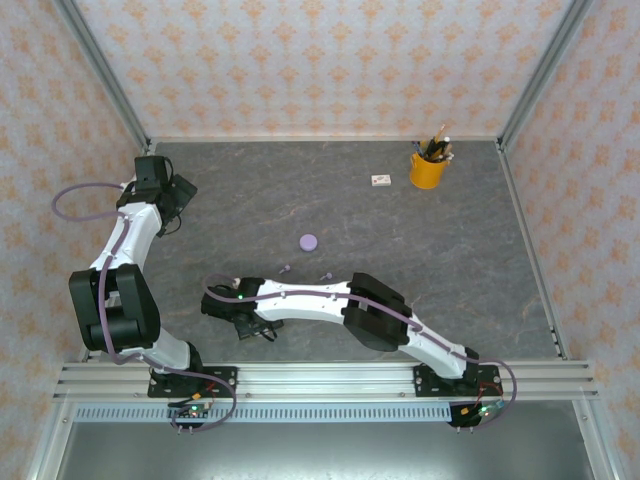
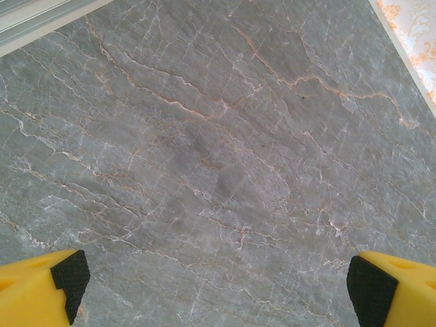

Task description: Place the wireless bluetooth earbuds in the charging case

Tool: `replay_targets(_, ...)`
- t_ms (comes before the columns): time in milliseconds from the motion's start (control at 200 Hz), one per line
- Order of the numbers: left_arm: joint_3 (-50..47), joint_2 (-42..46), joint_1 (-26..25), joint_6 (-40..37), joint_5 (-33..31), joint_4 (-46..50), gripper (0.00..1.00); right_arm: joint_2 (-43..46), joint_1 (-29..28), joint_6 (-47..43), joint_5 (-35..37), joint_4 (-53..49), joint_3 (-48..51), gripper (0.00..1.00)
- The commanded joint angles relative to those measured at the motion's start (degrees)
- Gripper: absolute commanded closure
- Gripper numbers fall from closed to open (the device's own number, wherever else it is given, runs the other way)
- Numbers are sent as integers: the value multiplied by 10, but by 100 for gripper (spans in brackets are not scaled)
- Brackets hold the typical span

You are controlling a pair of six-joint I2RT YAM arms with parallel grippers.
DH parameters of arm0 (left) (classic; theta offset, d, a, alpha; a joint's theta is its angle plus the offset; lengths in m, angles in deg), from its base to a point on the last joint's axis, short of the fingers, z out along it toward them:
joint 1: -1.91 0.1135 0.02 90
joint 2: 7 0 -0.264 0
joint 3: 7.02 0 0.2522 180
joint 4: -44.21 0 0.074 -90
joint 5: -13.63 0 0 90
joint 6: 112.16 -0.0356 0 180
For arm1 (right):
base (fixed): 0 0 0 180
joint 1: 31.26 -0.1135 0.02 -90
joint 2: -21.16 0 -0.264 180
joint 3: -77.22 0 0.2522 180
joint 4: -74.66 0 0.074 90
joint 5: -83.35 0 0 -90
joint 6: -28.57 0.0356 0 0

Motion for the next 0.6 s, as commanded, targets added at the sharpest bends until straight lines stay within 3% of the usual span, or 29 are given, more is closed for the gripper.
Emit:
replay_targets(0,-8,13,3,6,2,-15,0,-1,-2,3,9,-12,25,45)
replay_targets(240,-14,16,-3,27,22,-31,0,40,-2,4,25,-2,51,51)
replay_targets(596,-7,24,-41,27,56,-50,0,151,30,-2,85,13,118,51)
